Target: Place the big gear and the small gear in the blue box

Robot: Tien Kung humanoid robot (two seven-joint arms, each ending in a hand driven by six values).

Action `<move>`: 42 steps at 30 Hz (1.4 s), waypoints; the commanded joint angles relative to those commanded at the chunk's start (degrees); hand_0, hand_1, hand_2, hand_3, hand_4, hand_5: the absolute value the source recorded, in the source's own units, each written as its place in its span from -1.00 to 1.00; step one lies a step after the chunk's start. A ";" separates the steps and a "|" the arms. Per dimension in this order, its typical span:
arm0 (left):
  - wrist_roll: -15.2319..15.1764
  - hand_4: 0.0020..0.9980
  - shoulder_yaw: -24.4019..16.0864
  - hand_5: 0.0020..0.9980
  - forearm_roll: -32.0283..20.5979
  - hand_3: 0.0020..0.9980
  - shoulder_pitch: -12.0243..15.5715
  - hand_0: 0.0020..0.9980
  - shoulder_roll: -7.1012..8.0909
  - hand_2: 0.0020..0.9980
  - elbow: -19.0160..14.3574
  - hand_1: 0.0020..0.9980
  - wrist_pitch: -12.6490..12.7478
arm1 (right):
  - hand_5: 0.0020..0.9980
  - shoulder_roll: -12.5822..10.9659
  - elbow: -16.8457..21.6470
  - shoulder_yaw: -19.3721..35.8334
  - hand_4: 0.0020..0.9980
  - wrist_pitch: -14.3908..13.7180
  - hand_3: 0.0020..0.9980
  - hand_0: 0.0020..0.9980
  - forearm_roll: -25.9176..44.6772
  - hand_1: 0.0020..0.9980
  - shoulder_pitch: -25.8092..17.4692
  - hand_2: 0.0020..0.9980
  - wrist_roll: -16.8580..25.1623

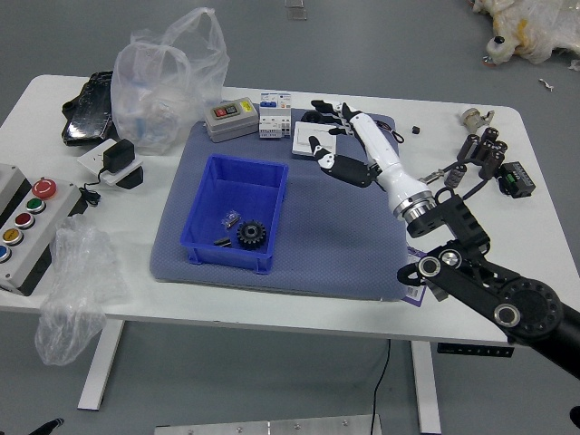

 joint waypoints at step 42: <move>-2.75 0.50 4.08 0.36 -4.19 0.45 -1.25 0.32 -0.52 0.26 0.88 0.28 -0.60 | 1.00 -1.30 2.68 30.60 1.00 7.21 0.50 0.69 23.04 0.54 -19.40 0.58 16.19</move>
